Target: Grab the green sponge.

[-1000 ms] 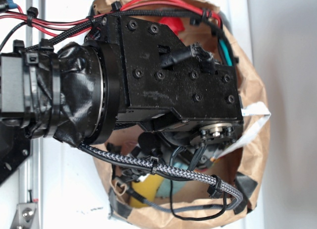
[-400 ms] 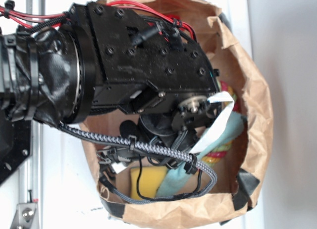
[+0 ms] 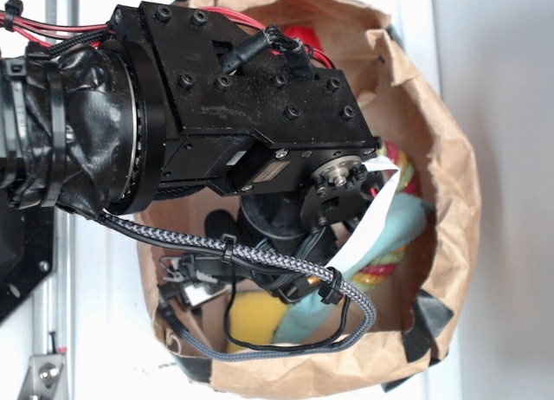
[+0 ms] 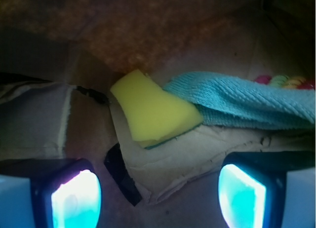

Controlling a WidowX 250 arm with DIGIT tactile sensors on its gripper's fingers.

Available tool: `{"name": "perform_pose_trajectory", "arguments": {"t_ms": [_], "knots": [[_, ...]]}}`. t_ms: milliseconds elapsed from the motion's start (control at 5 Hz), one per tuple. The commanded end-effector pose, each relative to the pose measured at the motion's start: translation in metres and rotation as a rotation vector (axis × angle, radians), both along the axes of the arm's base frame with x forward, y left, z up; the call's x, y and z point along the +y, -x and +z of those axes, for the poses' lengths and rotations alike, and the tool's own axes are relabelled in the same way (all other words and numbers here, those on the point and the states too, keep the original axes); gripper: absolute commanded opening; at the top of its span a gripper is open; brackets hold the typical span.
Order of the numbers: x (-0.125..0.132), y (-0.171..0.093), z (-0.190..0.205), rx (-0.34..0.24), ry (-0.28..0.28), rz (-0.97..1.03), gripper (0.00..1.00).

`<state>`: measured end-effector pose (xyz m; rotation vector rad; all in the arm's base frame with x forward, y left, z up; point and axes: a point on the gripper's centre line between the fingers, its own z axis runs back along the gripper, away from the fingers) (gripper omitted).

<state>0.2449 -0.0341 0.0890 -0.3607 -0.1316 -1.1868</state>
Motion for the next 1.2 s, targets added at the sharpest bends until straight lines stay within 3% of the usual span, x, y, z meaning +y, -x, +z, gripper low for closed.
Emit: {"name": "perform_pose_trajectory", "arguments": {"t_ms": [0,400,800,1000], "knots": [[0.005,-0.005,0.029,-0.096,-0.027,-0.026,1.00],[0.005,-0.005,0.029,-0.096,-0.027,-0.026,1.00],[-0.020,-0.022,0.017,-0.134,-0.142,-0.305,1.00],[-0.010,-0.021,0.008,-0.110,-0.172,-0.322,1.00]]}}
